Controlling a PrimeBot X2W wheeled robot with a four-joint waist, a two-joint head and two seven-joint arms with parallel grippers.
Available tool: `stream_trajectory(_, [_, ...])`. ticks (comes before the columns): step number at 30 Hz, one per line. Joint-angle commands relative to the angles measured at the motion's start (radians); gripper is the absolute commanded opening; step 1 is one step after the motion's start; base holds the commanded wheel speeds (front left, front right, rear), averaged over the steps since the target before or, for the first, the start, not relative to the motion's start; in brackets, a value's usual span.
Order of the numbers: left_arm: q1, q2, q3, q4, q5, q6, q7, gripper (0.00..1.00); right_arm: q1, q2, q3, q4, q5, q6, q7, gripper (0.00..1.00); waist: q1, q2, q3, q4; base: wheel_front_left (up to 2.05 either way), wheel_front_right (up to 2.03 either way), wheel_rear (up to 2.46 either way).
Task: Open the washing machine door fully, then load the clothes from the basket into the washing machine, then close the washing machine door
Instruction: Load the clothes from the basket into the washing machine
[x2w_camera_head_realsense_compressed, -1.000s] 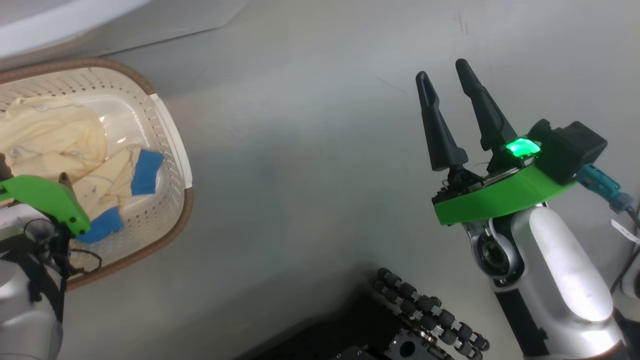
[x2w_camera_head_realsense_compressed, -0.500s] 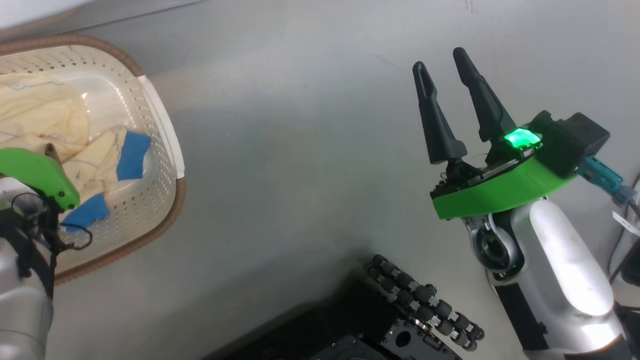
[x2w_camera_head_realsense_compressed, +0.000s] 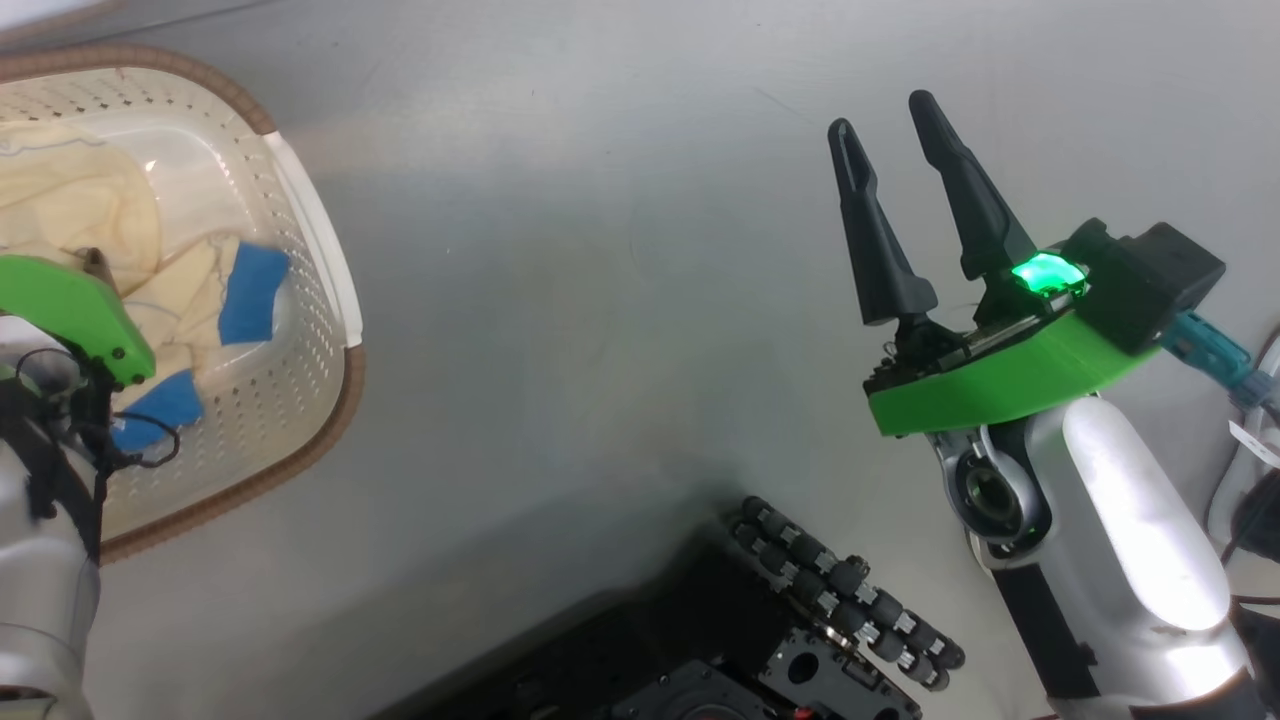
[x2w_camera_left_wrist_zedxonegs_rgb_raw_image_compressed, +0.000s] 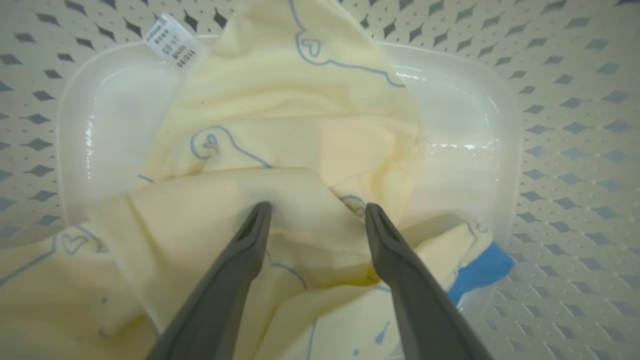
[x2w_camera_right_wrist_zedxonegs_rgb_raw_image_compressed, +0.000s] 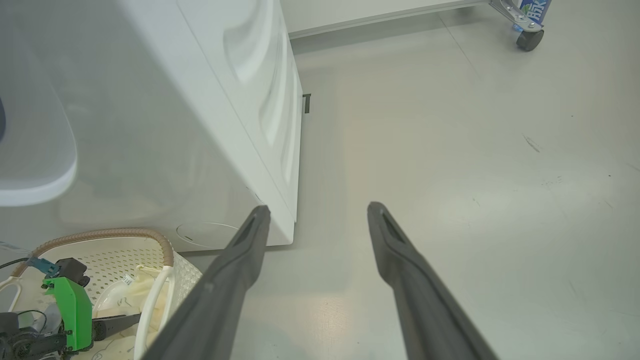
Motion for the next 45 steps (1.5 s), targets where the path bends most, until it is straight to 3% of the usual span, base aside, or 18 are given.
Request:
stream_trajectory(1, [0.013,0.03,0.007,-0.005,0.007,0.001,-0.012,1.0,0.03,-0.002,0.004,-0.028,-0.006,0.0,-0.006,1.0,0.0,0.0,0.004,0.004,0.0,0.0,0.0])
stream_trajectory(28, [-0.058,-0.004,-0.053,0.048,0.007,-0.006,-0.043,1.0,0.053,-0.002,-0.034,-0.048,-0.037,0.0,-0.006,1.0,0.0,0.0,0.045,0.034,0.0,0.0,0.0])
stream_trajectory(42, [-0.07,-0.01,-0.098,0.062,0.023,0.012,-0.05,1.0,0.059,-0.002,-0.044,-0.05,-0.045,0.0,-0.006,1.0,0.0,0.0,0.057,0.043,0.0,0.0,0.0])
stream_trajectory(43, [-0.071,-0.011,-0.1,0.063,0.024,0.013,-0.051,0.99,0.06,-0.002,-0.045,-0.05,-0.045,0.0,-0.006,1.0,0.0,0.0,0.058,0.044,0.0,0.0,0.0])
stream_trajectory(45, [-0.074,-0.012,-0.11,0.064,0.029,0.015,-0.053,0.88,0.062,-0.002,-0.046,-0.05,-0.047,0.0,-0.006,1.0,0.0,0.0,0.06,0.045,0.0,0.0,0.0])
